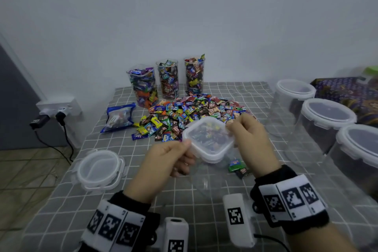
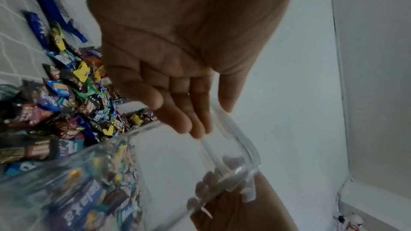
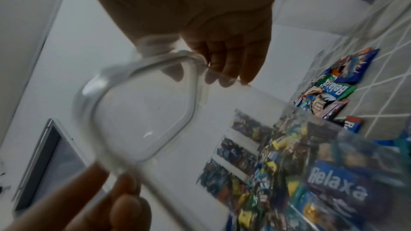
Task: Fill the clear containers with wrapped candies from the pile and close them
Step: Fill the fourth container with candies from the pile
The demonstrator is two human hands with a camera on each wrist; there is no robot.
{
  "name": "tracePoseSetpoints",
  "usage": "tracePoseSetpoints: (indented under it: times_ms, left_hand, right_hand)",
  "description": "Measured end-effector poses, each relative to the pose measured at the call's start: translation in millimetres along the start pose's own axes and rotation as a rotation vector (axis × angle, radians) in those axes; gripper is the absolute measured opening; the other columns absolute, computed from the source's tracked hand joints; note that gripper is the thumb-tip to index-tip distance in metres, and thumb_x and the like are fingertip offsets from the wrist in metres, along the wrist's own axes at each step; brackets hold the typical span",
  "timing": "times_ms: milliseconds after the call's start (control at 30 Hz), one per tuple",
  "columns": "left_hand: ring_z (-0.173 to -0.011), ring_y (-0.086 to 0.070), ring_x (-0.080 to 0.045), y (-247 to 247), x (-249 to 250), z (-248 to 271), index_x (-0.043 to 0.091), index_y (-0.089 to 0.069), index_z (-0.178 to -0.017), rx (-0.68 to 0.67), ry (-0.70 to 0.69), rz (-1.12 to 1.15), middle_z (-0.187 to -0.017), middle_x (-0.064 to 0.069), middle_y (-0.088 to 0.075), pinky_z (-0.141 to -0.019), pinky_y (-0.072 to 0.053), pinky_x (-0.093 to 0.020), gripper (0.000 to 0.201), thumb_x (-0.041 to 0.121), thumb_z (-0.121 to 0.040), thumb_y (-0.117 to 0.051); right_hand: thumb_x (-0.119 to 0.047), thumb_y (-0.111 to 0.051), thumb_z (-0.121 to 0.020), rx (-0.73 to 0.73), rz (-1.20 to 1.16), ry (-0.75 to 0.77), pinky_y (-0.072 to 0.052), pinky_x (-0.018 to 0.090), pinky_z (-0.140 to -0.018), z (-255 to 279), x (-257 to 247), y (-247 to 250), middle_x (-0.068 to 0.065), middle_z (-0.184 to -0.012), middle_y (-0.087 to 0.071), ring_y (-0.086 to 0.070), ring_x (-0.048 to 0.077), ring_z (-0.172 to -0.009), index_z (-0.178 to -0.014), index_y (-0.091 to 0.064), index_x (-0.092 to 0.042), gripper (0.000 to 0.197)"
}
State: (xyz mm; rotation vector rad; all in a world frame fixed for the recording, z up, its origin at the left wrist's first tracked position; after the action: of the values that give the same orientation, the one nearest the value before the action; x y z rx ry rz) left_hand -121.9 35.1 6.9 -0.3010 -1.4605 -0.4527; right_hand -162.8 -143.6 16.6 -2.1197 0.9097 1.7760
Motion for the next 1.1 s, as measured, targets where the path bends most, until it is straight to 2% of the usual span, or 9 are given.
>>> tracePoseSetpoints:
  times_ms: [67,133,200,367,500,633,733,967,1100]
  left_hand:
    - [-0.044,-0.052,-0.005,4,3,-4,0.009,-0.060,-0.067,0.062,0.005,0.000,-0.057,0.001,-0.063,-0.043,-0.037,-0.016,0.034,0.030,-0.092,-0.051]
    - [-0.043,-0.051,-0.006,4,7,-8,0.010,-0.058,-0.067,0.067,-0.013,-0.085,-0.054,0.002,-0.060,-0.043,-0.037,-0.017,0.036,0.037,-0.090,-0.054]
    - [-0.043,-0.048,-0.007,3,9,-13,0.008,-0.057,-0.071,0.051,-0.030,-0.133,-0.053,0.002,-0.058,-0.043,-0.037,-0.017,0.036,0.040,-0.087,-0.057]
    - [-0.040,-0.043,-0.006,2,4,-23,0.011,-0.054,-0.074,-0.003,0.035,-0.006,-0.051,0.003,-0.051,-0.039,-0.035,-0.016,0.033,0.042,-0.073,-0.065]
    - [-0.040,-0.041,-0.006,1,-1,-26,0.013,-0.052,-0.074,-0.025,0.054,0.069,-0.049,0.004,-0.048,-0.037,-0.034,-0.015,0.039,0.047,-0.060,-0.064]
    - [-0.040,-0.039,-0.006,0,-3,-27,0.016,-0.049,-0.068,-0.029,0.072,0.115,-0.047,0.005,-0.045,-0.038,-0.033,-0.015,0.033,0.045,-0.063,-0.065]
    - [-0.040,-0.036,-0.006,-1,-1,-27,0.017,-0.045,-0.063,0.002,0.045,0.175,-0.045,0.006,-0.042,-0.040,-0.030,-0.016,0.028,0.028,-0.081,-0.064]
    - [-0.039,-0.037,-0.005,0,0,-26,0.017,-0.046,-0.062,0.033,0.034,0.136,-0.047,0.006,-0.043,-0.038,-0.032,-0.015,0.031,0.024,-0.087,-0.061]
    - [-0.046,-0.046,-0.008,8,-2,-25,0.018,-0.056,-0.075,0.088,0.016,0.036,-0.060,0.002,-0.053,-0.045,-0.037,-0.020,0.026,0.036,-0.092,-0.053]
  right_hand:
    - [-0.046,-0.058,-0.067,-0.045,0.007,-0.040,-0.038,0.037,-0.059,1,0,2,0.000,-0.057,-0.040,-0.040,0.019,-0.058,-0.058,-0.041,-0.019,0.034]
    - [-0.034,-0.060,-0.084,-0.127,-0.018,-0.110,-0.038,0.031,-0.053,0,5,0,0.004,-0.060,-0.042,-0.042,0.018,-0.051,-0.069,-0.049,-0.009,0.031]
    - [-0.023,-0.055,-0.091,-0.196,-0.069,-0.187,-0.038,0.025,-0.048,-1,7,-1,0.006,-0.060,-0.043,-0.043,0.015,-0.045,-0.082,-0.055,0.001,0.025]
    - [-0.018,-0.052,-0.091,-0.298,-0.134,-0.279,-0.045,0.024,-0.044,-3,7,-1,0.003,-0.056,-0.047,-0.045,0.013,-0.044,-0.081,-0.054,-0.007,0.015]
    - [-0.018,-0.050,-0.091,-0.340,-0.247,-0.403,-0.042,0.020,-0.040,-3,11,-7,0.002,-0.050,-0.041,-0.039,0.011,-0.039,-0.079,-0.054,-0.010,0.015]
    - [-0.016,-0.044,-0.089,-0.410,-0.401,-0.481,-0.033,0.019,-0.038,-5,14,-12,-0.001,-0.048,-0.024,-0.026,0.010,-0.037,-0.066,-0.043,-0.016,0.023]
    - [-0.015,-0.041,-0.089,-0.433,-0.465,-0.521,-0.028,0.019,-0.038,-3,16,-12,-0.005,-0.046,-0.020,-0.021,0.009,-0.037,-0.058,-0.038,-0.018,0.031]
    - [-0.008,-0.046,-0.086,-0.328,-0.369,-0.437,-0.027,0.020,-0.037,-6,5,-8,-0.006,-0.043,-0.023,-0.020,0.009,-0.034,-0.064,-0.037,-0.018,0.027]
    - [-0.021,-0.063,-0.083,-0.291,-0.101,-0.263,-0.036,0.023,-0.046,-3,3,1,0.001,-0.061,-0.040,-0.037,0.012,-0.049,-0.078,-0.047,-0.014,0.018]
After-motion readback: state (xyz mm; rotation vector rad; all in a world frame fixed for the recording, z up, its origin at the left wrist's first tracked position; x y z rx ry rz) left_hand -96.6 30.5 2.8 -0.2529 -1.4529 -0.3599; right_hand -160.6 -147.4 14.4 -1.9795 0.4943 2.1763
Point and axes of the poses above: each hand's wrist, its own z-axis away from the middle knuckle, its own y-axis out of the back of the hand, x = y × z, the point moved 4 cm from there along -z, towards the middle knuckle
